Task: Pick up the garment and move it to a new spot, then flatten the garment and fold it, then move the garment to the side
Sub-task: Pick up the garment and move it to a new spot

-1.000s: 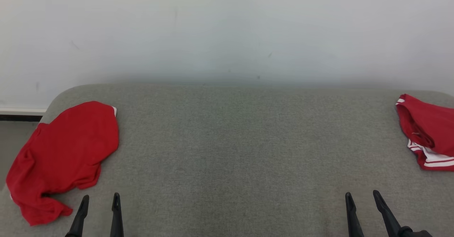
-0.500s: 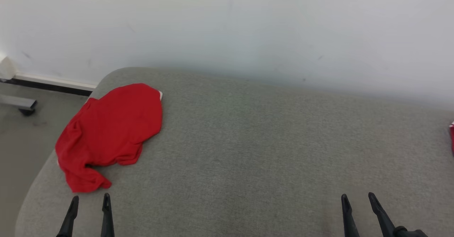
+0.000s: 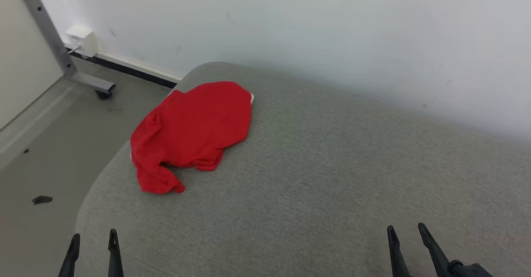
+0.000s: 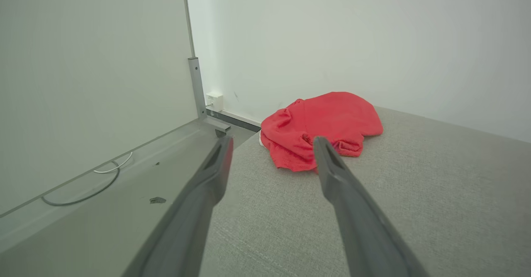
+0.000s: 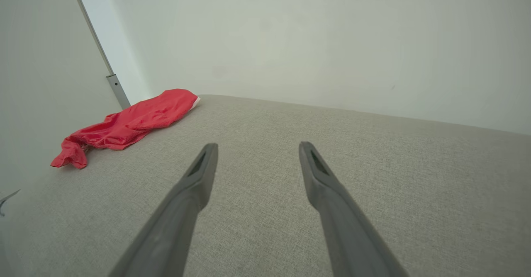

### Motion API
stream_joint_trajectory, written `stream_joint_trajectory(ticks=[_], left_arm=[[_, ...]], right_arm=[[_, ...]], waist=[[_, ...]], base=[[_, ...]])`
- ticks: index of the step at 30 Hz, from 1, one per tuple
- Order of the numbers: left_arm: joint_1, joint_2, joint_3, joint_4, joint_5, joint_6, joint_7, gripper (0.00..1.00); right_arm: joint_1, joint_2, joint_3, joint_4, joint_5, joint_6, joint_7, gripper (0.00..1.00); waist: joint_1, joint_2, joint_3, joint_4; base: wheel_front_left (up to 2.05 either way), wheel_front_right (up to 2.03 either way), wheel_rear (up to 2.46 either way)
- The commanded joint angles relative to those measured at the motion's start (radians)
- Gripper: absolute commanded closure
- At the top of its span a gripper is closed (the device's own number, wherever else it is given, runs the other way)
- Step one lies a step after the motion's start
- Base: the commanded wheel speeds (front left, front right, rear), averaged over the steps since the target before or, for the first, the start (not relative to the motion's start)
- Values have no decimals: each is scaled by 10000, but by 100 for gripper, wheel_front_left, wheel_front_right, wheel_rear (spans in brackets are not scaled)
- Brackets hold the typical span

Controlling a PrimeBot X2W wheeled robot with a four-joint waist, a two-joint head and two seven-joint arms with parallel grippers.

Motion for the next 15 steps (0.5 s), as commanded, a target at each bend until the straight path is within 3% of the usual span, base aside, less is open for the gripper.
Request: stream_joint_trajectory(ticks=[1, 15], left_arm=[[75, 2, 25, -46, 14, 11, -2, 0], [210, -38, 140, -104, -19, 34, -2, 0]], right_arm=[[-93, 16, -5, 34, 61, -30, 3, 0], [-240, -53, 181, 243, 137, -30, 3, 0]], waist=[[-1, 0, 57, 391], [-1, 0, 96, 577]], base=[[0, 0, 0], [0, 0, 0]])
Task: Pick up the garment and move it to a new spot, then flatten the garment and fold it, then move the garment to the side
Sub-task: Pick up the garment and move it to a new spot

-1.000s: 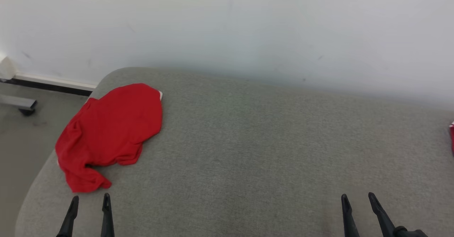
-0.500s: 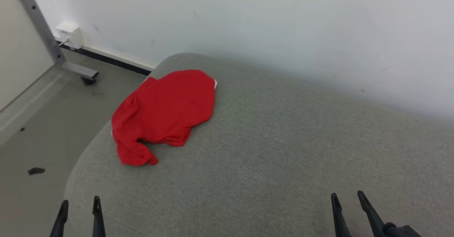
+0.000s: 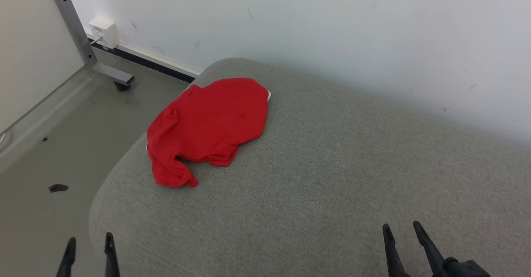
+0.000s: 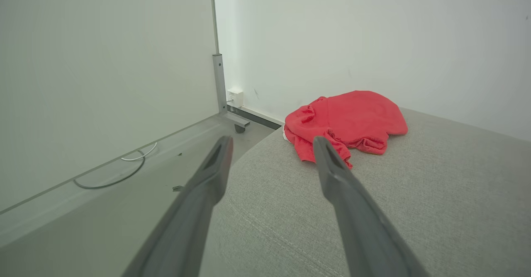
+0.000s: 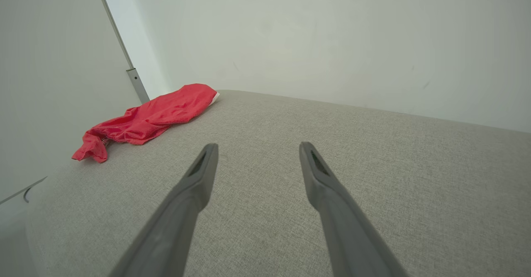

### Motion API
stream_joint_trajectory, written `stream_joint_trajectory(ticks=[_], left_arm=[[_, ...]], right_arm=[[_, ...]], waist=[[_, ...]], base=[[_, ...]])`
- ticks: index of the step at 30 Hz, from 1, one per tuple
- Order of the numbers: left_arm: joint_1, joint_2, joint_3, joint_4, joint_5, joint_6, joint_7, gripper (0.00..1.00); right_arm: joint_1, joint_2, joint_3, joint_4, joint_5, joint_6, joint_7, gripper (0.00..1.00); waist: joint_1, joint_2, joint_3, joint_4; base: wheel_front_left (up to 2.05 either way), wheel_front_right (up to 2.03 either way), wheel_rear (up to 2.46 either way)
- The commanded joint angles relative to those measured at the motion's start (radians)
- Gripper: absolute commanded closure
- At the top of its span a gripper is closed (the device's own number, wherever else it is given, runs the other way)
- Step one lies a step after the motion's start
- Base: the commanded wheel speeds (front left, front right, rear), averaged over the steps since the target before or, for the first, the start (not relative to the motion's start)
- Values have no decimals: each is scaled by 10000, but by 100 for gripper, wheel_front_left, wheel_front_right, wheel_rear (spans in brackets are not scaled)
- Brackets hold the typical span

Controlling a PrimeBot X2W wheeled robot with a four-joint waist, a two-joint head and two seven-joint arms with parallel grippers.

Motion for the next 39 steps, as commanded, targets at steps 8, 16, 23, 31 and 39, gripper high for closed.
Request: stream_joint_trajectory(ticks=[8, 16, 23, 31, 39], left_arm=[[-1207, 382, -262, 308, 19, -334, -2, 0], [-3979, 793, -394, 1084, -372, -491, 26, 0], [-6934, 1374, -299, 2120, -915, -577, 505, 0], [-9223, 2258, 24, 3761, -1501, -666, 1053, 0], [-10371, 2978, 75, 6317, -1930, -700, 1866, 0]], right_arm=[[-300, -372, -13, -128, -66, -30, 55, 0], [-959, -1067, -457, -818, -239, -30, 423, 0], [-1289, -1642, -1193, -1568, -409, -30, 691, 0], [-1462, -2037, -1981, -2398, -411, -30, 907, 0], [-1400, -1986, -2279, -2827, -442, -30, 993, 0]], waist=[[0, -1, 519, -315], [0, -1, 1974, -1527], [0, -1, 3197, -2727], [0, -1, 4225, -3889], [0, -1, 4640, -4359]], base=[[0, 0, 0], [0, 0, 0], [0, 0, 0], [0, 0, 0], [0, 0, 0]])
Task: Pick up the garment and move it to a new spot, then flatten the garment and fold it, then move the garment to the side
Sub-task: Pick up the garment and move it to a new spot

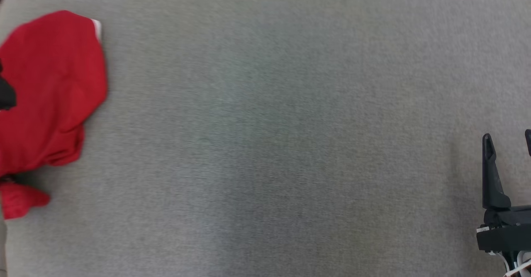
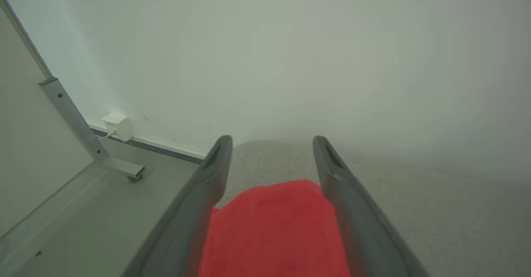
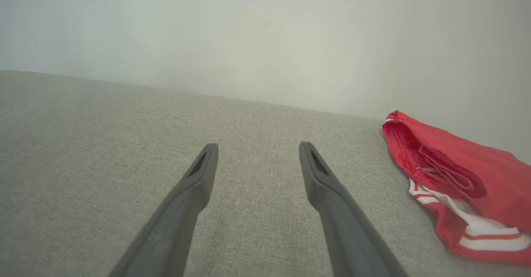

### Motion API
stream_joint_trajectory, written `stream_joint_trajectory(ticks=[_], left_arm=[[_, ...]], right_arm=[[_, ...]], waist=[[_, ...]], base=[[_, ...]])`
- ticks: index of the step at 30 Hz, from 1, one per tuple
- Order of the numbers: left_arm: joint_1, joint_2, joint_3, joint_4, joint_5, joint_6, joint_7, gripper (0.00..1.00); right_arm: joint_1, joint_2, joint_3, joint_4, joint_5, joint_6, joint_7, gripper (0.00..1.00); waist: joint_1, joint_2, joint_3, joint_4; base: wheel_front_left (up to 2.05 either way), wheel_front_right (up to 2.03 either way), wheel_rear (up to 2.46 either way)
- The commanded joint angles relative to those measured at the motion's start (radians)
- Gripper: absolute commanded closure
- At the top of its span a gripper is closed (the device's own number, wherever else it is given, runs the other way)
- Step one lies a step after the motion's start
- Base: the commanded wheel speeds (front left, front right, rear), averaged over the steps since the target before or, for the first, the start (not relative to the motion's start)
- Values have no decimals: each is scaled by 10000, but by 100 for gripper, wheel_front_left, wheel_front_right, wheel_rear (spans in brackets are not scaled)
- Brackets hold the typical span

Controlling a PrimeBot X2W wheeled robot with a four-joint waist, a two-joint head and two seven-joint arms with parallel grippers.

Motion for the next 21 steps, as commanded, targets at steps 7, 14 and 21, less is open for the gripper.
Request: stream_joint_trajectory(ticks=[7, 14, 21], left_arm=[[-752, 366, -338, 2681, -636, -53, 1334, 0], [-635, 419, -962, 3846, -1528, -57, 2687, 0], [-206, 470, -1386, 4420, -2485, -52, 3091, 0]], right_arm=[[-208, 64, 68, -70, -110, -30, 60, 0], [-289, 24, 132, -76, -104, -30, 107, 0], [-326, 72, 139, -45, -42, -30, 133, 0]], waist=[[-2, -2, 714, -650], [-2, -2, 700, -674], [-2, -2, 706, -703]], base=[[0, 0, 0], [0, 0, 0], [0, 0, 0]])
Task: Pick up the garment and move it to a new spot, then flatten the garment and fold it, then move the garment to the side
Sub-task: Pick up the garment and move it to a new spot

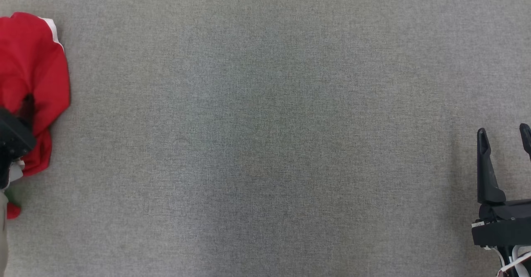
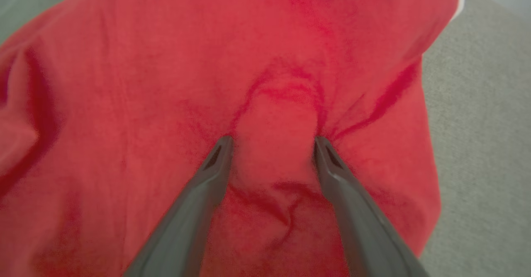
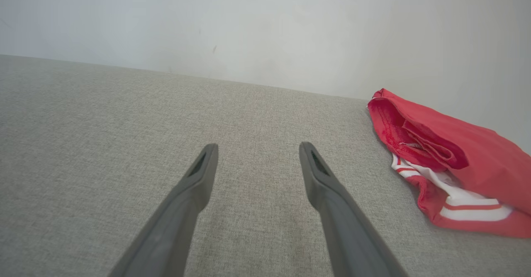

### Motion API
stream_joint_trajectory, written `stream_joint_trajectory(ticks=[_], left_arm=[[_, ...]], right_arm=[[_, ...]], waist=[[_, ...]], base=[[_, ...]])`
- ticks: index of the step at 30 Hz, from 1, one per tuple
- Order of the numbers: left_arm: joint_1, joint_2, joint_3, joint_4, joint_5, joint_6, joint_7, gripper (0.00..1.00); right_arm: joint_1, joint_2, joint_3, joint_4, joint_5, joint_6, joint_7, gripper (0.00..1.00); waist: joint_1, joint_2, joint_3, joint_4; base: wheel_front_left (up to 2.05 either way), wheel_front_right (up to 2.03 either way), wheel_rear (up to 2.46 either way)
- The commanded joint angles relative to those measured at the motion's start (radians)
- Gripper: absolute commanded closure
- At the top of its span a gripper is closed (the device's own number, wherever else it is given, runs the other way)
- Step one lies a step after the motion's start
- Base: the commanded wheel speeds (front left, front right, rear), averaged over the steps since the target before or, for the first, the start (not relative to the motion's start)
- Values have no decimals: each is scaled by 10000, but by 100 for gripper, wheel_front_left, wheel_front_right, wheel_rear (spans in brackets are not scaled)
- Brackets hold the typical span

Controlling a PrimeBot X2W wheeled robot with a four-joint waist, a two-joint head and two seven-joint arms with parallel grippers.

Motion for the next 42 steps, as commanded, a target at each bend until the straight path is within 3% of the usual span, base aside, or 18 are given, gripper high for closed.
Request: stream_joint_trajectory(ticks=[1, 2, 12, 19, 25, 31, 42], left_arm=[[382, 11, -67, 236, -94, 34, -37, 68], [390, 85, -114, 253, -103, 35, -204, 100], [-337, 578, -883, -27, 345, 28, -3126, 100], [-1011, 742, -1763, -929, 636, 27, -4071, 100], [-1588, 665, -2740, -2599, 746, 27, -4062, 100], [-1784, 384, -3537, -4687, 679, 28, -3467, 100], [-1213, -960, -4793, -6986, 801, 165, -2444, 100]], right_arm=[[-91, 42, 15, 11, 35, -30, 18, 0], [-106, 53, 33, 29, 42, -30, 17, 0], [-30, 318, 263, 541, 189, -30, -179, 0], [-84, 670, 636, 1291, 327, -30, -541, 0], [-13, 1012, 819, 2003, 470, -30, -856, 0], [27, 1367, 1050, 2490, 548, -30, -1028, 0], [-165, 1715, 1311, 2741, 652, -30, -1098, 0]], waist=[[0, -1, -9, -3], [0, -1, -17, -11], [0, -1, -792, 141], [0, -1, -1651, 122], [0, -1, -2325, -331], [0, -1, -2757, -1260], [0, -1, -2973, -2653]], base=[[0, 0, 0], [0, 0, 0], [0, 0, 0], [0, 0, 0], [0, 0, 0], [0, 0, 0], [0, 0, 0]])
